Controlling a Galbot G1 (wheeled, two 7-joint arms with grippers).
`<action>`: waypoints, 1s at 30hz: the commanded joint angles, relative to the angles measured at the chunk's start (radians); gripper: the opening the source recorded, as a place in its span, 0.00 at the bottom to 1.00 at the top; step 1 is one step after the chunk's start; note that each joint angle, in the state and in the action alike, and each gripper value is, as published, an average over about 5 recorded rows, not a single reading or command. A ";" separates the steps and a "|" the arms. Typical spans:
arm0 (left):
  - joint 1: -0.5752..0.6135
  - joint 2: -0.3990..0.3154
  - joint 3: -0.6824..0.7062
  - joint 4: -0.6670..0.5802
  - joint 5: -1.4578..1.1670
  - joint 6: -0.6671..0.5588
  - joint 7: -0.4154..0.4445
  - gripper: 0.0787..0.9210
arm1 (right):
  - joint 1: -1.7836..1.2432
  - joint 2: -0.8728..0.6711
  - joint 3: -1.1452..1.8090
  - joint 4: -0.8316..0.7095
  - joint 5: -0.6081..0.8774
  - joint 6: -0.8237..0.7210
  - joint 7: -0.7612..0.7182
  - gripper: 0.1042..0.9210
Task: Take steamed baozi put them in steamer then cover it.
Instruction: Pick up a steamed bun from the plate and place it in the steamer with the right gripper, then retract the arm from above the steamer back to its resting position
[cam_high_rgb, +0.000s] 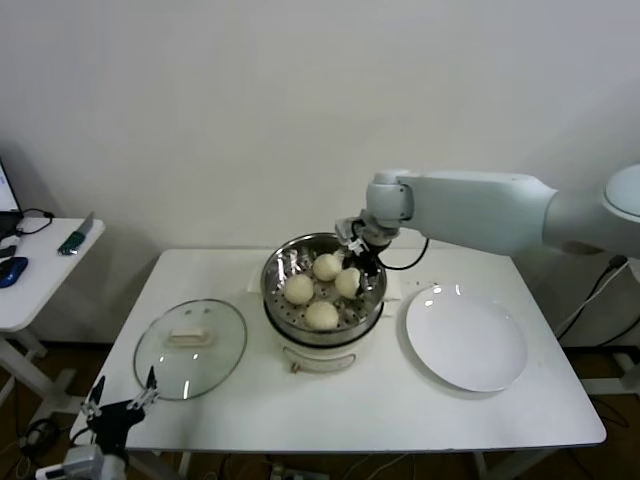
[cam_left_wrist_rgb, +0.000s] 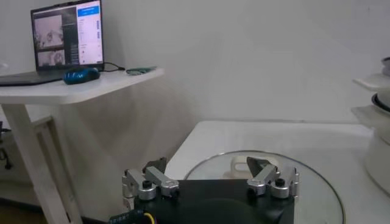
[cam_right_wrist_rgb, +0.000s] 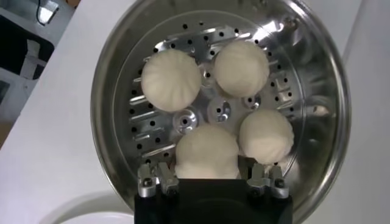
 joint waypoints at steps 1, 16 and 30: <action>-0.003 0.008 0.000 0.003 -0.001 0.001 0.000 0.88 | -0.054 0.033 -0.005 -0.042 -0.033 -0.002 0.002 0.69; -0.004 0.010 0.004 -0.015 -0.056 0.048 -0.011 0.88 | -0.030 0.032 0.019 -0.050 0.002 0.017 -0.019 0.87; -0.011 0.049 0.014 -0.045 -0.091 0.101 -0.025 0.88 | 0.015 -0.303 0.315 0.173 0.372 -0.062 0.204 0.88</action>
